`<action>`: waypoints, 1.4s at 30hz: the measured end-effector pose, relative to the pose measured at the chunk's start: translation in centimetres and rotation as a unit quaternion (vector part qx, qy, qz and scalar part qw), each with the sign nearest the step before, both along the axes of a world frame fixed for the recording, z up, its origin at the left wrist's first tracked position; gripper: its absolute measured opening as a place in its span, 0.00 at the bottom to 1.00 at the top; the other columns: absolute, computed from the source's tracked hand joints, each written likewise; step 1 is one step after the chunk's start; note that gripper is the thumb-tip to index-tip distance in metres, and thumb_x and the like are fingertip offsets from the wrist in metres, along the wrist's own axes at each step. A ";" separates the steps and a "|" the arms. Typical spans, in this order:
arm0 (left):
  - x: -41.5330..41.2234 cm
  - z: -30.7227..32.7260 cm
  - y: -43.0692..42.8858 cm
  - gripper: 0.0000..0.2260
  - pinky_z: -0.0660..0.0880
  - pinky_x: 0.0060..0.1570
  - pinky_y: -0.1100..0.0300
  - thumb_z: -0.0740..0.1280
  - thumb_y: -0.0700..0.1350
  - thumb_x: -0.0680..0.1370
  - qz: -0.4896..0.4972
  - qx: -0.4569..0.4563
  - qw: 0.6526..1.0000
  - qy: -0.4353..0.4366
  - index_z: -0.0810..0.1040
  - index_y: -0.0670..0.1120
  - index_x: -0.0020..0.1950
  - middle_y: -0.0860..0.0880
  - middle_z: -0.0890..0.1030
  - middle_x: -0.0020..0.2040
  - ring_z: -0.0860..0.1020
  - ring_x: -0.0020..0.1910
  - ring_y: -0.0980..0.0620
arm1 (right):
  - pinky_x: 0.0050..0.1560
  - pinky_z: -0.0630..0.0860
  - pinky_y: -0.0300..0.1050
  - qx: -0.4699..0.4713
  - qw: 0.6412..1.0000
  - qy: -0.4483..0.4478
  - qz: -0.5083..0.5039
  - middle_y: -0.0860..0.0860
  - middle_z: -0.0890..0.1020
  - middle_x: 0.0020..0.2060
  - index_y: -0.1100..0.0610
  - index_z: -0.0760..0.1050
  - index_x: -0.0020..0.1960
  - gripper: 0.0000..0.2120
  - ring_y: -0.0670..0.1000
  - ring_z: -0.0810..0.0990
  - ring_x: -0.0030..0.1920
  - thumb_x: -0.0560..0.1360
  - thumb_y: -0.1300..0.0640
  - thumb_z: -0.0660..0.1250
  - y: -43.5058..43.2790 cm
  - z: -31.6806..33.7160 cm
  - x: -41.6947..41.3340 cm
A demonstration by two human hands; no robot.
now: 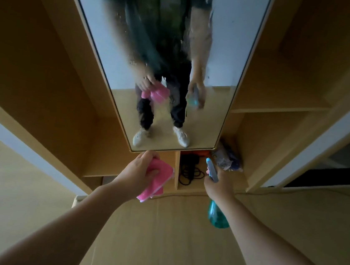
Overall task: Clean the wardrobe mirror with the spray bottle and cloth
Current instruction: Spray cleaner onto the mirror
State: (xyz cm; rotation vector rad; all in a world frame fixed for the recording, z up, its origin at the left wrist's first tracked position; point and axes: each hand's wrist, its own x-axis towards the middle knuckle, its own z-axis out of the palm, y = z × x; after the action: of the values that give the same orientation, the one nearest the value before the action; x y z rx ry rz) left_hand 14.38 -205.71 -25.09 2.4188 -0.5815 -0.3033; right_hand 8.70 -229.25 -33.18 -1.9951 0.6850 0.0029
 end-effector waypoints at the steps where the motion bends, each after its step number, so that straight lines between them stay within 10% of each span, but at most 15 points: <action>1: 0.0 0.0 -0.3 0.11 0.69 0.47 0.62 0.63 0.43 0.78 -0.002 0.001 1.000 0.001 0.70 0.52 0.60 0.54 0.73 0.55 0.72 0.50 0.55 | 0.32 0.69 0.38 -0.007 1.000 -0.007 -0.005 0.48 0.76 0.38 0.47 0.72 0.45 0.09 0.48 0.78 0.37 0.74 0.61 0.62 -0.2 0.1 0.0; 17: 0.5 3.2 -5.6 0.12 0.67 0.36 0.71 0.64 0.48 0.75 -0.044 0.012 0.999 -0.025 0.65 0.63 0.53 0.64 0.72 0.48 0.72 0.44 0.63 | 0.30 0.68 0.34 0.057 0.988 -0.143 0.019 0.49 0.75 0.34 0.52 0.76 0.52 0.12 0.41 0.72 0.29 0.75 0.66 0.61 -4.1 7.3 -1.5; 25: -1.9 10.0 -10.9 0.21 0.71 0.30 0.71 0.64 0.72 0.62 -0.049 -0.014 0.998 -0.047 0.64 0.69 0.51 0.61 0.73 0.47 0.77 0.39 0.60 | 0.27 0.69 0.37 0.033 0.959 -0.272 0.066 0.52 0.80 0.37 0.47 0.77 0.51 0.17 0.53 0.72 0.28 0.75 0.67 0.61 -8.3 21.0 -2.7; 36: -4.2 16.2 -16.2 0.39 0.74 0.45 0.64 0.65 0.74 0.58 -0.140 -0.004 0.980 -0.143 0.56 0.68 0.66 0.65 0.73 0.49 0.75 0.46 0.61 | 0.29 0.68 0.36 0.007 0.911 -0.396 0.120 0.65 0.74 0.35 0.55 0.79 0.52 0.09 0.45 0.69 0.27 0.75 0.62 0.63 -7.6 30.3 -3.2; 42: -2.3 17.1 -15.5 0.44 0.77 0.51 0.59 0.63 0.74 0.62 -0.216 -0.009 0.964 -0.153 0.59 0.57 0.75 0.55 0.80 0.55 0.79 0.50 0.57 | 0.49 0.72 0.70 0.001 0.906 -0.406 0.116 0.73 0.76 0.46 0.67 0.76 0.51 0.14 0.74 0.73 0.48 0.73 0.57 0.63 -6.3 31.3 -2.4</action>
State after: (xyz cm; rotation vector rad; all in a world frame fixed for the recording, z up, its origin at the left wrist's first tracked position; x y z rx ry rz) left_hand 12.12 -221.16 -8.03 2.3161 -1.2491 -0.0990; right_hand 6.26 -235.57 -1.93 -1.8325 -0.0943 -0.6473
